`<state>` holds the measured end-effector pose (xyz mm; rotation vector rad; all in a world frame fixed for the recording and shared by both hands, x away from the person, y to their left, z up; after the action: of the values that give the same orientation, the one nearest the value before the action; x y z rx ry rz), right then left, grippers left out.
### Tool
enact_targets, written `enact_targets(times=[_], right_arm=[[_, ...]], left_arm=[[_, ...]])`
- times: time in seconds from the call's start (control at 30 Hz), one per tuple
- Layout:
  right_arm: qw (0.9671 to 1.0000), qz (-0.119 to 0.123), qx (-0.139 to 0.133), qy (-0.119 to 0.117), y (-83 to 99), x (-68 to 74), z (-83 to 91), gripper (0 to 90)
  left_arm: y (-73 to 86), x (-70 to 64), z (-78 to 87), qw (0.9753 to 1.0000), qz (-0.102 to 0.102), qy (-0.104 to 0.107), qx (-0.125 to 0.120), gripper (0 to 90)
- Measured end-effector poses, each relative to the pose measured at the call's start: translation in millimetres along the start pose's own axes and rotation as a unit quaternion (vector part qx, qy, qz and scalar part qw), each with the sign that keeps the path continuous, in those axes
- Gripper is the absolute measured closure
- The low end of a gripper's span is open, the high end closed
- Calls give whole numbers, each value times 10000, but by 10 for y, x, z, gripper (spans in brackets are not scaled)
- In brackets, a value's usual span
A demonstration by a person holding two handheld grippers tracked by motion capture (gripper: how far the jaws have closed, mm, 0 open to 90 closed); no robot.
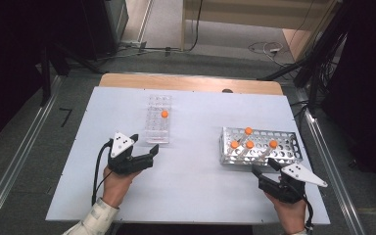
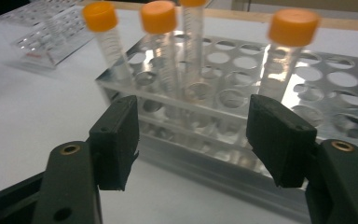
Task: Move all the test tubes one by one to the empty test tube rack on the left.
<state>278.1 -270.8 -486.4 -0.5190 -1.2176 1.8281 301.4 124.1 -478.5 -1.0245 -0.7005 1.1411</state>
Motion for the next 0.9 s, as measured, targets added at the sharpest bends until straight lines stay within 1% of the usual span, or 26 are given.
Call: enact_targets(times=[0.13,0.33,0.47,0.6,0.73,0.83,0.9], right_arm=[[9997,-44,-95,240,-36,-133,18,385],[9985,-104,-177,513,-84,-307,-44,474],[9982,-132,-180,565,-103,-378,-103,533],[9983,-91,-162,553,-110,-388,-147,569],[9981,-88,-165,591,-118,-420,-185,602],[9980,-144,-157,597,-114,-438,-209,624],[9979,-110,-141,615,-111,-445,-221,635]], left_arm=[[-1,-19,0,10000,-17,36,4,204],[12,-10,-19,10000,3,45,43,186],[21,-4,-26,10000,-5,45,63,180],[28,-4,-31,10000,-7,45,74,176],[29,-12,-31,10000,-27,48,76,177],[33,-18,-34,10000,-20,53,80,177],[34,-20,-34,9999,-28,60,82,177]])
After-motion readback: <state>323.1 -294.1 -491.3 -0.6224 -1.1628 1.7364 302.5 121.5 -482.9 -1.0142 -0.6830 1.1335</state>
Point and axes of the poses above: each handheld gripper's, and its own axes: z roughly backward along the jaws, y roughly out of its underside, x roughly to its left, the point moved 6 cm from there along -z, roughly forward along the jaws, and after that the axes turned 8 degrees about -y, right-handed, at the moved point
